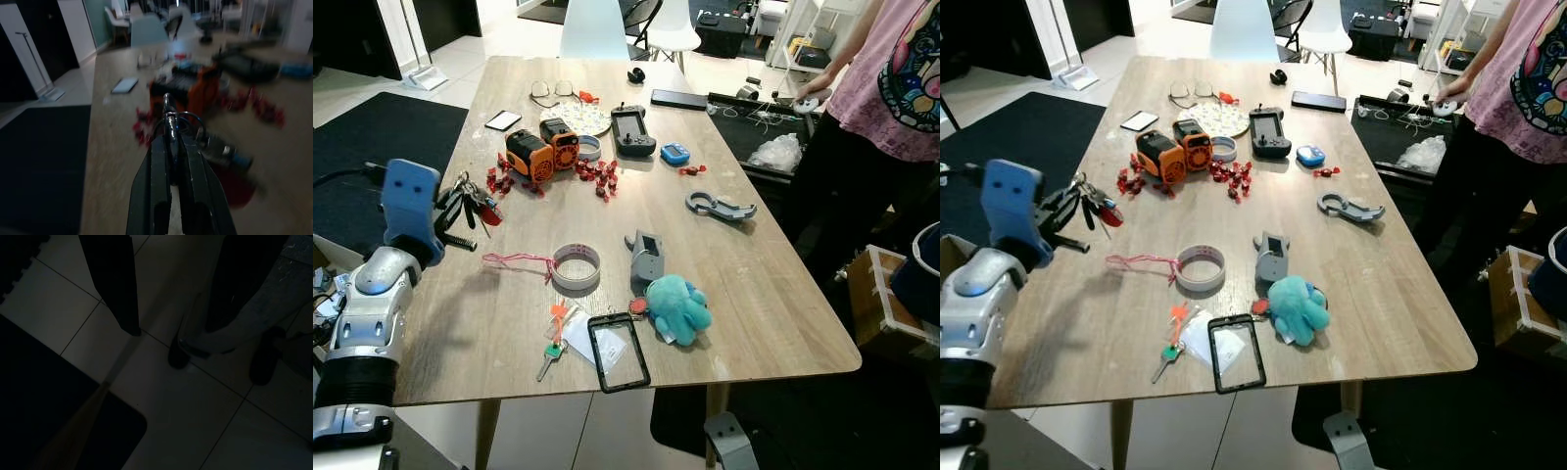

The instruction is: Hang keys on a hook

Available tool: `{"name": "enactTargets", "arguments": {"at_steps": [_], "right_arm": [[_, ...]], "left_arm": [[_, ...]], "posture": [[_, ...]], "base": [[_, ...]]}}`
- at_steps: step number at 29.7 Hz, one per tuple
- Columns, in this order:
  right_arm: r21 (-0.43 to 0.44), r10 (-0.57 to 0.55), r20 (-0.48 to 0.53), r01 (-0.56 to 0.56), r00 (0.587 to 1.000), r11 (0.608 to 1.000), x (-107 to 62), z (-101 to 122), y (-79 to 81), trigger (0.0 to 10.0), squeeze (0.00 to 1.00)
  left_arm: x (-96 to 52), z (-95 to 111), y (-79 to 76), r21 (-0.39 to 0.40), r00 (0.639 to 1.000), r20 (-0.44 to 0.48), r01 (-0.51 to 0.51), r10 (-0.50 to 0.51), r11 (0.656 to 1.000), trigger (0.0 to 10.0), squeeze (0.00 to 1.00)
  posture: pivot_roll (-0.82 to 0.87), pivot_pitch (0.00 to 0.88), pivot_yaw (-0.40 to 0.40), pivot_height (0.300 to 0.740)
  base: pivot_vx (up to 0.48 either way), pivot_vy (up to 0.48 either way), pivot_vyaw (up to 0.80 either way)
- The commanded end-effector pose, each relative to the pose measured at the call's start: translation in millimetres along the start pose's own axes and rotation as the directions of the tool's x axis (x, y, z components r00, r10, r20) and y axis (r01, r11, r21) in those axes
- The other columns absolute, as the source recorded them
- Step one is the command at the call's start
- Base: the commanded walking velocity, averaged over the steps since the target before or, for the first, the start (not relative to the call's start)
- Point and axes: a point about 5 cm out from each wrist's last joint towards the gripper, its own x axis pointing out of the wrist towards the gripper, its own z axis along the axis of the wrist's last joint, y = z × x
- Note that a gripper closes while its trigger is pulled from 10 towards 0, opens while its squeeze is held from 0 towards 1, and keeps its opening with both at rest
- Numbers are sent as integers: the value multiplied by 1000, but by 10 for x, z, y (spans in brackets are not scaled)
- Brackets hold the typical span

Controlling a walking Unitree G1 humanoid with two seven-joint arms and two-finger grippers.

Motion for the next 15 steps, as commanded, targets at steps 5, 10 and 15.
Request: {"name": "enactTargets", "arguments": {"at_steps": [5, 10, 15], "right_arm": [[12, -6, -21, 6, 1000, 1000, -14, -64, -3, 10000, 0], [12, -5, -21, 5, 1000, 1000, -13, -61, -1, 10000, 0], [12, -5, -20, 5, 1000, 1000, -11, -55, 0, 10000, 0]], "left_arm": [[-15, 174, -24, -210, 985, 152, 111, -80, 971, 0, 0], [-90, 116, -101, -255, 968, 151, 233, -199, 938, 0, 0], [-164, 39, -165, -276, 951, 144, 305, -274, 912, 0, 0]], "posture": [[55, 90, -69, 740], [56, 91, -70, 740], [56, 91, -70, 740]], "base": [[0, 0, 0], [0, 0, 0], [0, 0, 0]]}}
